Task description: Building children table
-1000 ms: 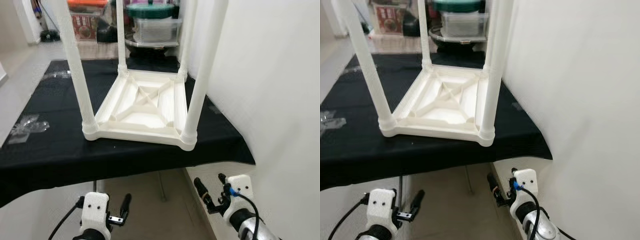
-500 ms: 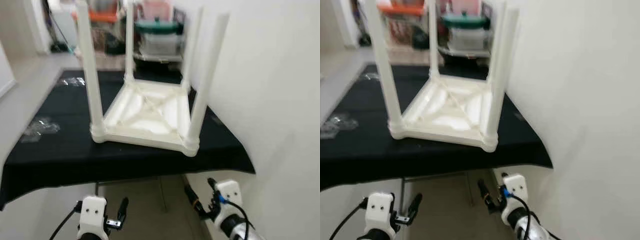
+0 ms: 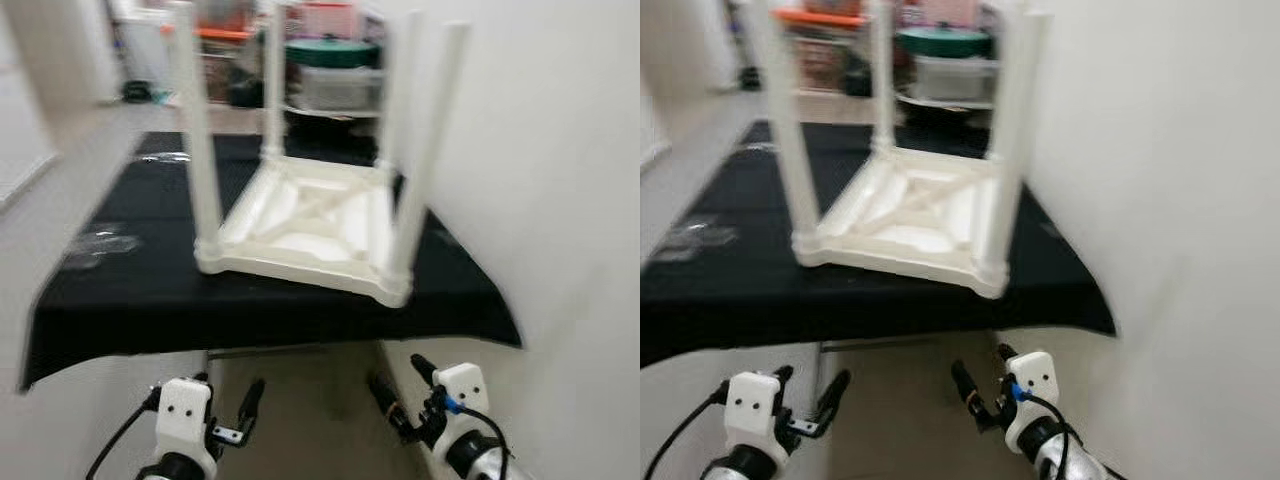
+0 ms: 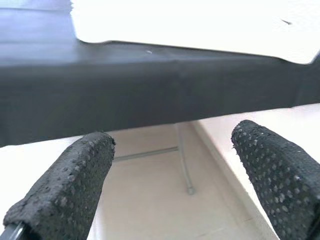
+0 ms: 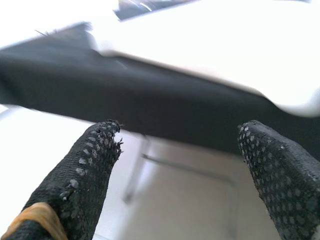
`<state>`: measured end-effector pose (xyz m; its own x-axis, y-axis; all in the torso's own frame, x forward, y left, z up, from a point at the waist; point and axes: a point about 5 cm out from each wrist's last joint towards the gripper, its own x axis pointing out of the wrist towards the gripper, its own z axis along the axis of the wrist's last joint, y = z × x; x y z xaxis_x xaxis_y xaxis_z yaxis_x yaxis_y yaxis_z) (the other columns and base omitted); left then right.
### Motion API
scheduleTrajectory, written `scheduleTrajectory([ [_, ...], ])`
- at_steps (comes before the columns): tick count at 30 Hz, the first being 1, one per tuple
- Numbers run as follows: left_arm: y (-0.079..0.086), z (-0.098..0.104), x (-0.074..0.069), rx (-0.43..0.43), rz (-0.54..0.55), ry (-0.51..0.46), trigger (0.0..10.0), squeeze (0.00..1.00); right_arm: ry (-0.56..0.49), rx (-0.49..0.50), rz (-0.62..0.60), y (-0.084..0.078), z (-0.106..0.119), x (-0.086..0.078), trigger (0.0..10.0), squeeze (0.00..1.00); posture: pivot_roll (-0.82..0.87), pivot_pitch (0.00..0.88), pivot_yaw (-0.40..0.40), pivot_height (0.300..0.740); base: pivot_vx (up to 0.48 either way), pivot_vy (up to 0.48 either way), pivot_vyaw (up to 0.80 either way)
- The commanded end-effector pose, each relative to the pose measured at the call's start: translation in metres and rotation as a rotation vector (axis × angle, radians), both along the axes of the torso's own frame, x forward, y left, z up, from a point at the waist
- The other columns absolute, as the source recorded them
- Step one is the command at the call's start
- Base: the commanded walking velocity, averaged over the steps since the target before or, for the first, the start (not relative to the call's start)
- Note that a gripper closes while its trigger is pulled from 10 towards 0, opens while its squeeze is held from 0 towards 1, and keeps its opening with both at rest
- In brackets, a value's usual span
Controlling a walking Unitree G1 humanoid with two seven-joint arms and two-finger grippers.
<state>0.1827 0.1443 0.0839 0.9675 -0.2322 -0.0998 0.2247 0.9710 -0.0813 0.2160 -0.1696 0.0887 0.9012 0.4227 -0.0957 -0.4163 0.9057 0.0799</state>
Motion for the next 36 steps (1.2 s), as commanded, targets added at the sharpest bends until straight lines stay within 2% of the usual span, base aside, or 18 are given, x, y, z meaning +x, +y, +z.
scheduleTrajectory([
  [1, -0.003, 0.018, 0.010, -0.009, -0.039, -0.063, 10.0, 0.00, -0.007, 0.025, 0.039, 0.000, 0.006, 0.001, 10.0, 0.00, 0.01, 0.084, -0.038, 0.740, 0.368, 0.000, 0.80],
  [5, -0.005, 0.037, 0.019, -0.012, -0.082, -0.121, 10.0, 0.00, -0.019, -0.017, 0.044, -0.004, 0.015, 0.008, 10.0, 0.00, -0.01, 0.101, -0.026, 0.740, 0.369, 0.000, 0.60],
  [8, -0.009, 0.050, 0.025, -0.014, -0.139, -0.158, 10.0, 0.00, -0.040, 0.053, 0.053, -0.009, 0.026, 0.012, 10.0, 0.00, -0.01, 0.114, -0.019, 0.740, 0.369, 0.000, 0.00],
  [11, -0.013, 0.056, 0.028, -0.015, -0.177, -0.176, 10.0, 0.00, -0.044, 0.093, 0.110, -0.009, 0.030, 0.009, 10.0, 0.00, -0.01, 0.113, -0.013, 0.740, 0.360, 0.000, 0.00],
  [12, -0.016, 0.061, 0.030, -0.021, -0.212, -0.186, 10.0, 0.00, -0.046, 0.127, 0.177, -0.008, 0.034, 0.004, 10.0, 0.00, -0.02, 0.123, -0.006, 0.740, 0.356, 0.000, 0.00],
  [14, -0.017, 0.061, 0.030, -0.023, -0.219, -0.187, 10.0, 0.00, -0.047, 0.132, 0.190, -0.008, 0.034, 0.003, 10.0, 0.00, -0.02, 0.123, -0.006, 0.740, 0.356, 0.000, 0.00],
  [16, -0.028, 0.066, 0.029, -0.044, -0.315, -0.193, 10.0, 0.00, 0.035, 0.204, 0.409, -0.011, 0.034, -0.019, 10.0, 0.00, -0.02, 0.123, 0.003, 0.740, 0.157, 0.000, 0.00],
  [17, -0.028, 0.066, 0.029, -0.044, -0.315, -0.193, 10.0, 0.00, 0.035, 0.204, 0.409, -0.011, 0.034, -0.019, 10.0, 0.00, -0.02, 0.123, 0.003, 0.740, 0.000, 0.000, 0.00],
  [18, -0.032, 0.067, 0.028, -0.050, -0.353, -0.194, 10.0, 0.00, 0.070, 0.235, 0.504, -0.013, 0.035, -0.030, 10.0, 0.00, -0.02, 0.123, 0.003, 0.740, 0.000, 0.000, 0.00],
  [19, -0.032, 0.067, 0.028, -0.050, -0.353, -0.194, 10.0, 0.00, 0.070, 0.235, 0.504, -0.013, 0.035, -0.030, 10.0, 0.00, -0.02, 0.123, 0.003, 0.740, 0.000, 0.000, 0.00],
  [22, -0.042, 0.071, 0.018, -0.084, -0.528, -0.160, 10.0, 0.00, 0.184, 0.283, 0.706, -0.036, 0.043, -0.053, 10.0, 0.00, -0.01, 0.138, 0.010, 0.740, 0.000, 0.000, 0.00],
  [25, -0.043, 0.071, 0.015, -0.085, -0.567, -0.144, 10.0, 0.00, 0.206, 0.279, 0.726, -0.042, 0.045, -0.055, 10.0, 0.00, -0.01, 0.138, 0.010, 0.740, 0.000, 0.000, 0.00],
  [27, -0.041, 0.063, 0.012, -0.049, -0.603, -0.104, 10.0, 0.00, 0.163, 0.200, 0.651, -0.055, 0.049, -0.043, 10.0, 0.00, -0.01, 0.147, 0.007, 0.740, 0.000, 0.000, 0.00],
  [28, -0.041, 0.063, 0.012, -0.049, -0.603, -0.104, 10.0, 0.00, 0.163, 0.200, 0.651, -0.055, 0.049, -0.043, 10.0, 0.00, -0.01, 0.147, 0.007, 0.740, 0.000, 0.000, 0.00],
  [30, -0.036, 0.053, 0.012, -0.013, -0.578, -0.064, 10.0, 0.00, 0.091, 0.084, 0.452, -0.062, 0.050, -0.016, 10.0, 0.00, -0.01, 0.151, 0.004, 0.740, 0.000, 0.000, 0.00],
  [31, -0.034, 0.050, 0.013, -0.001, -0.563, -0.051, 10.0, 0.00, 0.081, 0.098, 0.422, -0.060, 0.051, -0.012, 10.0, 0.00, -0.02, 0.159, 0.001, 0.740, 0.000, 0.000, 0.00],
  [33, -0.033, 0.049, 0.013, 0.004, -0.553, -0.045, 10.0, 0.00, 0.082, 0.117, 0.418, -0.059, 0.052, -0.011, 10.0, 0.00, -0.02, 0.159, 0.001, 0.740, 0.000, 0.000, 0.00],
  [36, -0.032, 0.051, 0.011, -0.048, -0.548, -0.055, 10.0, 0.00, 0.117, 0.122, 0.474, -0.054, 0.047, -0.020, 10.0, 0.00, -0.02, 0.165, 0.001, 0.740, 0.000, 0.000, 0.00],
])
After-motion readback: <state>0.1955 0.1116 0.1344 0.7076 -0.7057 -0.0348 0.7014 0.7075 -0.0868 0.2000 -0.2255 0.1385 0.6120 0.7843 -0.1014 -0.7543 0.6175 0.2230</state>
